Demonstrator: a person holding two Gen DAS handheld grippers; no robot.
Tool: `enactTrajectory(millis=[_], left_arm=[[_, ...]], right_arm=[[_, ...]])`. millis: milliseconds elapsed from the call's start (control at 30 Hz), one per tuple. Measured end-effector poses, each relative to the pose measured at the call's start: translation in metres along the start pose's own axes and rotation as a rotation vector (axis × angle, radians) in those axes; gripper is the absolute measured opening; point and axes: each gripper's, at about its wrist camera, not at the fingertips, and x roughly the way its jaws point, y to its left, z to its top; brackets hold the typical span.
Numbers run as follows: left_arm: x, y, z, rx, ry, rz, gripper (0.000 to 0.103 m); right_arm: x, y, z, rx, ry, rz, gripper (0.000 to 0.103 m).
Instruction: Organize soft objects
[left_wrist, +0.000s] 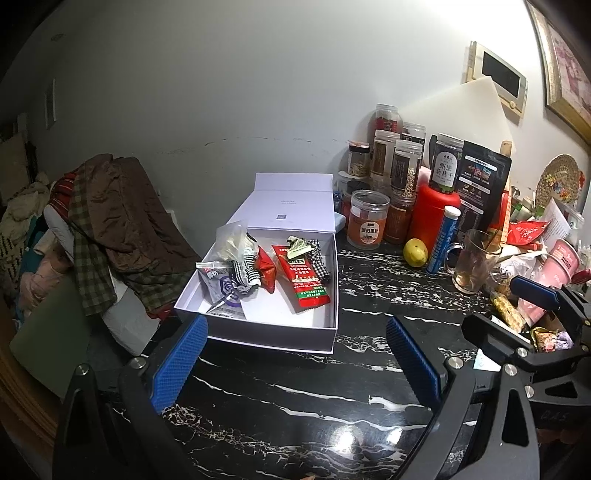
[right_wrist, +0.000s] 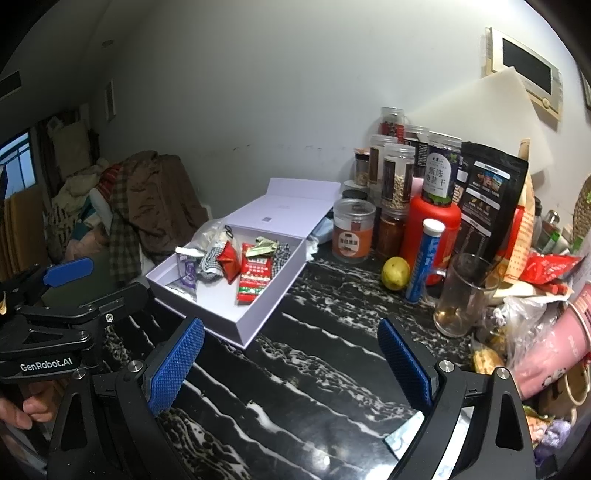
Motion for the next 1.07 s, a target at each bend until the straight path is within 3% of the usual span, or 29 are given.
enactTrajectory(millis=[1067], left_arm=[[0.015,0.0,-0.008,-0.005,0.079,-0.006,0.099]], right_arm=[[0.014,-0.012,-0.012,0.029,0.059,-0.025,0.096]])
